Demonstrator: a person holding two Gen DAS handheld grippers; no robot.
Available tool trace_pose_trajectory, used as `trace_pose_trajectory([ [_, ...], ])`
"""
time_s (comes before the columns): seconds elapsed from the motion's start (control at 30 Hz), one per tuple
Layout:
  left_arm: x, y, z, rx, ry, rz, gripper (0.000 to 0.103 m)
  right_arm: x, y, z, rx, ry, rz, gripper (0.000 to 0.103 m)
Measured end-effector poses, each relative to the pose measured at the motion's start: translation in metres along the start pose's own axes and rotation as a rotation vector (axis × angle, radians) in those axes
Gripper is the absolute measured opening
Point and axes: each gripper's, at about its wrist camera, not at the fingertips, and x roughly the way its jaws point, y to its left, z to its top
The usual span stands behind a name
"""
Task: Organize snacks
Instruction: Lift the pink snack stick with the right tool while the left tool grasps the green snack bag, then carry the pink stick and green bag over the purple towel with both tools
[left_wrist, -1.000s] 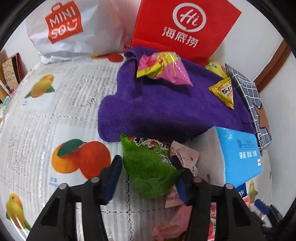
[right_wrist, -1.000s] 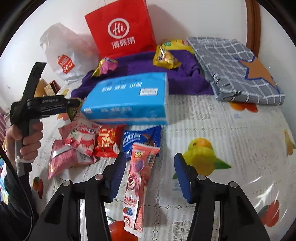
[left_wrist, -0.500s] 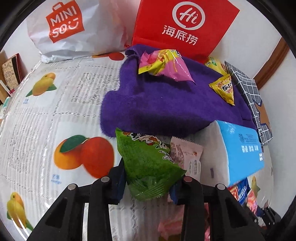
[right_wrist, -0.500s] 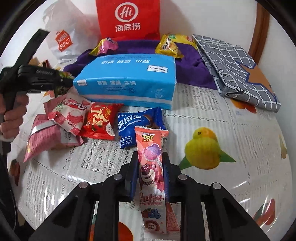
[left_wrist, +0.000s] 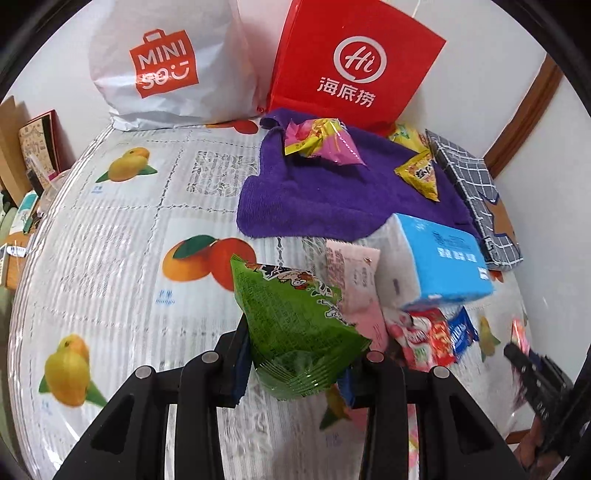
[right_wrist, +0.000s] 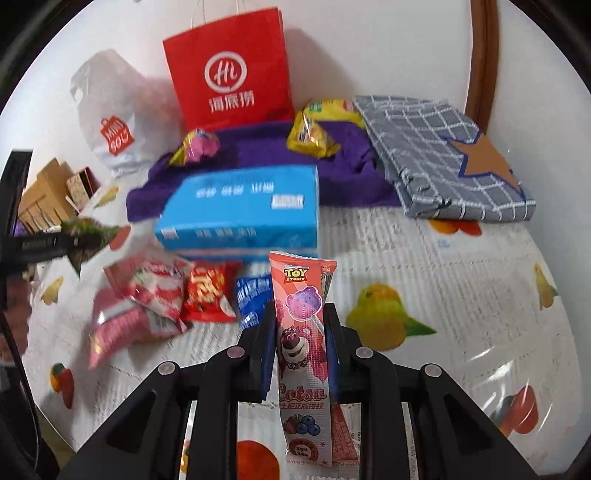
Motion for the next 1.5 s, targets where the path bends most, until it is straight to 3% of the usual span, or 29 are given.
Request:
trace_pose_trajectory([
  [0.33, -0.028, -0.021, -0.01, 0.032, -0.007, -0.064, 0.036, -0.025, 0.01, 0.023, 0.007, -0.043, -0.014, 0.023],
  [0.67, -0.047, -0.05, 0.002, 0.08, -0.031, -0.111, 0.035, -0.037, 0.003, 0.054, 0.053, -0.059, -0.051, 0.023],
  [1.5, -0.056, -0.098, 0.084, 0.159, -0.109, -0.131, 0.036, -0.02, 0.013, 0.143, 0.029, -0.124, -0.025, 0.024],
])
